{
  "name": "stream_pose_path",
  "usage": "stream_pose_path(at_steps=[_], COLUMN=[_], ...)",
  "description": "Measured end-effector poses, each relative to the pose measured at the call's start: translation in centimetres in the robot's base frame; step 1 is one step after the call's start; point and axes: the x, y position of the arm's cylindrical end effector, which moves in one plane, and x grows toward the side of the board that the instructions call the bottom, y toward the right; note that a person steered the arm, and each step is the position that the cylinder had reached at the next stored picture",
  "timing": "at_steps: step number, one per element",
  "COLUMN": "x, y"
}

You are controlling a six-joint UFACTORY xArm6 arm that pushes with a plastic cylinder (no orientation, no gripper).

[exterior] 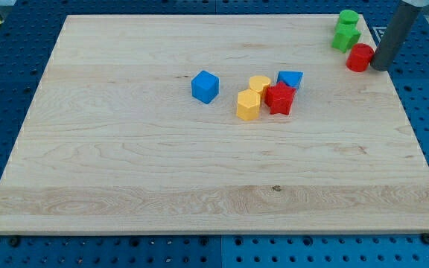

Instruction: Move blue triangle above yellow heart

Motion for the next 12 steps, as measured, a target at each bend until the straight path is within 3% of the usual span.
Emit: stream_pose_path(at_steps=[3, 5, 6, 8, 9, 12], x=[-0.5, 3.7, 3.7, 2.9, 2.9, 1.7], y=[-0.5, -1.0, -6.2, -11.1, -16.9, -20.2])
